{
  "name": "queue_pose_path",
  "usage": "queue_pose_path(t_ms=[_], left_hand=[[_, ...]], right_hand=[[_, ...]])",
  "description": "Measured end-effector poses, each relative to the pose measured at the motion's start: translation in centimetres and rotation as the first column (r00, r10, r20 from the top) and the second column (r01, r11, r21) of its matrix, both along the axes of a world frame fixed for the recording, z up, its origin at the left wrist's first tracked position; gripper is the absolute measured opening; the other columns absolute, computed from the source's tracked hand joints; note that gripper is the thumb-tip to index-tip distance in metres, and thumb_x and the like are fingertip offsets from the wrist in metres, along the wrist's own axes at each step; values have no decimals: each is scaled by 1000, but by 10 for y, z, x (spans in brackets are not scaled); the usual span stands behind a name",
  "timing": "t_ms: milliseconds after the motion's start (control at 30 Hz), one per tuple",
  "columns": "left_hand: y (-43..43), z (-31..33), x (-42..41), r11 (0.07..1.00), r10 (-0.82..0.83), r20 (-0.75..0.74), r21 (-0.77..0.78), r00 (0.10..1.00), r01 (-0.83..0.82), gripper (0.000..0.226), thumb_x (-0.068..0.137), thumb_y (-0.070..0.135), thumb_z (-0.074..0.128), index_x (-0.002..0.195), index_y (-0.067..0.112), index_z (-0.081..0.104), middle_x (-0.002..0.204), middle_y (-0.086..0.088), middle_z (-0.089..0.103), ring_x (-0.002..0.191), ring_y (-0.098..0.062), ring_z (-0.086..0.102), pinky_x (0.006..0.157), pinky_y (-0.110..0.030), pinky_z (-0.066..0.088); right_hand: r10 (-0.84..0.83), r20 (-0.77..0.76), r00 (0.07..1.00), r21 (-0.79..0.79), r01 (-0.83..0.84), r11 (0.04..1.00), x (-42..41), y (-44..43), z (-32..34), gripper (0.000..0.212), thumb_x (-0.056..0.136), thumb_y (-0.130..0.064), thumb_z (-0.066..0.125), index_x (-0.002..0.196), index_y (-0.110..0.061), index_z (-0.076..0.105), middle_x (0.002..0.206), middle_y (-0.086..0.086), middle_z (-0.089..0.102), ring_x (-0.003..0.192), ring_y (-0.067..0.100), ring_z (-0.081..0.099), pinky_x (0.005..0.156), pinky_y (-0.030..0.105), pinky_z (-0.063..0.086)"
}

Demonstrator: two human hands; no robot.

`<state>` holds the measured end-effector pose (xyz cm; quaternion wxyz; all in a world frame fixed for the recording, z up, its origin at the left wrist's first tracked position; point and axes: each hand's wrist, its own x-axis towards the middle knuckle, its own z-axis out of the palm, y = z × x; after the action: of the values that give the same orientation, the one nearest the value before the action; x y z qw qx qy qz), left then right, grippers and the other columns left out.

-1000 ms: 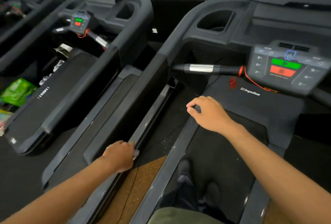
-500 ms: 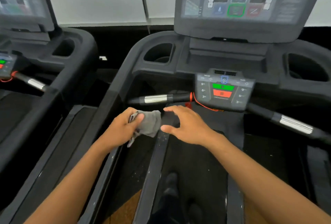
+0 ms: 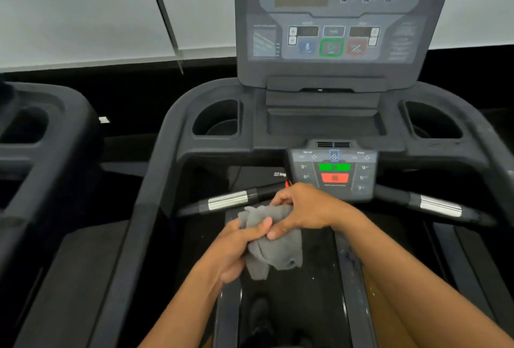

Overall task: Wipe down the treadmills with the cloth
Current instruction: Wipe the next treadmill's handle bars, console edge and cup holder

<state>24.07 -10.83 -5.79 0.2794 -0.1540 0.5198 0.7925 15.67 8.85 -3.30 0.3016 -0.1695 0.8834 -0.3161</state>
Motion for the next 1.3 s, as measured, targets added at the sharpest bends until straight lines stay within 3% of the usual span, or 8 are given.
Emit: queue_pose_path(t_ms=[167, 367, 567, 633, 733, 900, 1100, 1300], left_hand=[[-44, 4, -39, 834, 132, -398, -451, 908, -319, 36, 83, 41, 80, 94, 9, 67, 93, 1, 74, 89, -17, 69, 82, -36, 53], [-6, -72, -68, 332, -434, -352, -918, 829, -216, 62, 98, 20, 66, 154, 3, 44, 165, -12, 39, 156, -32, 29, 128, -49, 24], [75, -67, -47, 586, -254, -425, -783, 869, -211, 61, 101, 16, 60, 158, 18, 38, 164, 2, 40, 156, -26, 30, 122, -37, 33], [91, -37, -41, 692, -36, -395, -673, 918, -262, 31, 104, 31, 58, 131, 16, 56, 120, -1, 68, 114, -17, 65, 89, -22, 49], [109, 4, -40, 787, 239, -399, -455, 885, -417, 19, 101, 34, 64, 95, 18, 57, 82, 4, 65, 75, -6, 63, 69, -19, 48], [148, 34, -47, 986, 96, -224, -113, 970, -124, 17, 93, 14, 75, 110, 15, 73, 106, -6, 81, 97, -18, 78, 82, -36, 58], [209, 24, -69, 978, -139, -217, -185, 966, 99, 15, 89, 10, 79, 104, 12, 77, 103, -9, 81, 103, -27, 77, 87, -42, 61], [252, -2, -87, 642, -288, -475, -740, 832, -200, 29, 78, 30, 88, 100, 29, 69, 89, 10, 74, 86, -13, 70, 80, -31, 56]], right_hand=[[-273, -41, 961, -48, 271, 961, -16, 11, -7, 48, 69, -43, 93, 109, -30, 71, 85, -12, 77, 64, -11, 63, 68, 18, 46], [-349, -55, 936, -63, 345, 936, -12, 26, -2, 31, 79, -42, 86, 103, -27, 73, 83, -13, 77, 70, -8, 65, 72, 18, 50], [-433, -82, 898, -59, 429, 901, 5, 58, 6, 31, 84, -40, 83, 107, -21, 75, 87, -8, 75, 68, -9, 61, 69, 7, 45], [-467, -95, 879, -61, 463, 884, 12, 72, 8, 33, 83, -43, 83, 108, -22, 75, 89, -8, 76, 73, -6, 62, 78, 15, 49], [-541, -77, 837, -143, 528, 837, 22, 91, 14, 35, 79, -49, 85, 106, -32, 73, 97, -10, 76, 82, -4, 67, 88, 23, 54], [-510, 359, 782, -443, 623, 645, 35, 128, 26, 54, 83, -44, 83, 130, -23, 65, 125, -2, 73, 118, 11, 68, 103, 38, 54], [-492, 556, 670, -507, 742, 438, 43, 204, 4, 37, 95, -23, 73, 127, -6, 67, 125, 20, 71, 116, 30, 69, 101, 44, 54], [-694, 389, 606, -375, 792, 482, 25, 268, -7, 27, 86, -22, 83, 108, -8, 73, 97, 7, 80, 93, 22, 78, 80, 42, 64]])
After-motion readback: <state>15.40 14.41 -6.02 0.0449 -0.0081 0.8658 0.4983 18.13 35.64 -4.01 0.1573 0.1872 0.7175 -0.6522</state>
